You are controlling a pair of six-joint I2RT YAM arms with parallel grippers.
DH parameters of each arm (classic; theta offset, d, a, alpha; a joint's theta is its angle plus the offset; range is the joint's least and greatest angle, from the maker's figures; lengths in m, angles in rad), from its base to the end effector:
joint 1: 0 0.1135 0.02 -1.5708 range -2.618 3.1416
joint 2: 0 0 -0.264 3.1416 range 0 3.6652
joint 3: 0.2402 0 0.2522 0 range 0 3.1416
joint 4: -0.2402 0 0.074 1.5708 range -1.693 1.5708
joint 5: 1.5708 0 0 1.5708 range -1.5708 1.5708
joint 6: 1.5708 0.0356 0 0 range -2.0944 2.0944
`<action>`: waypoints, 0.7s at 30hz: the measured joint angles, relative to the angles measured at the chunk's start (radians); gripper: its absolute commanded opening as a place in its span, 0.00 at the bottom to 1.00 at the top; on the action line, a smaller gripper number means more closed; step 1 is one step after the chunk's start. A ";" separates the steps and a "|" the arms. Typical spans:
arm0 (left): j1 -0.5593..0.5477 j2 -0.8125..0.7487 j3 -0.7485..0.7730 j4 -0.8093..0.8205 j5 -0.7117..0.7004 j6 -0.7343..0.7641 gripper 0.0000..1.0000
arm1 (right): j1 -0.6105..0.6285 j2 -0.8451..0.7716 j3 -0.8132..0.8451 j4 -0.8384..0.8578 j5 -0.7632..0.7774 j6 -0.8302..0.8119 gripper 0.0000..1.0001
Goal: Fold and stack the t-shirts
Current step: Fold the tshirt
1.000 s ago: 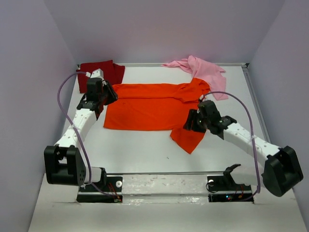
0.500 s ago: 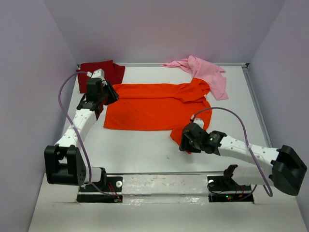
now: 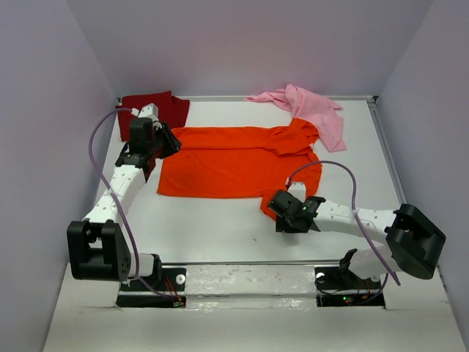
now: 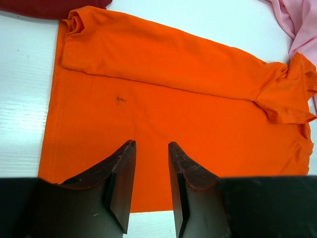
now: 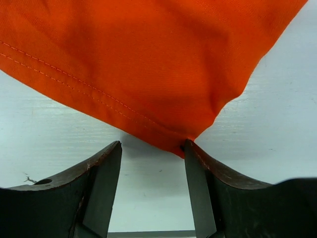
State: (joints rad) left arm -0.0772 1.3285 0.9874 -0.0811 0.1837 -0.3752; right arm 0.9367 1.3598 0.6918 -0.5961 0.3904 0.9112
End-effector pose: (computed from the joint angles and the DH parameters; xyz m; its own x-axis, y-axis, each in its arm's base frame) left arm 0.3056 -0.0302 0.2997 -0.4688 -0.3251 -0.8213 0.0754 0.9117 -0.4039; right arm 0.1451 0.1744 0.1651 -0.8810 0.0355 -0.4717 0.0315 0.9994 0.0163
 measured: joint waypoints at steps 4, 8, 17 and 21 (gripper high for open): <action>0.000 0.000 0.000 0.006 0.005 0.000 0.42 | 0.000 -0.014 0.009 -0.029 0.007 -0.023 0.59; 0.000 0.000 0.000 0.010 0.008 0.000 0.42 | 0.000 -0.018 0.032 -0.053 0.010 -0.037 0.58; 0.000 0.000 0.000 0.010 0.012 0.000 0.42 | 0.000 -0.023 0.042 -0.063 0.002 -0.045 0.58; 0.000 0.000 0.000 0.010 0.011 0.000 0.42 | 0.002 0.018 0.042 -0.060 -0.011 -0.050 0.58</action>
State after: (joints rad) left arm -0.0769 1.3285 0.9874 -0.0715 0.1947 -0.3752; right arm 0.9382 1.3777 0.7338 -0.6556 0.3798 0.8608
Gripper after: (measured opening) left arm 0.422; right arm 0.586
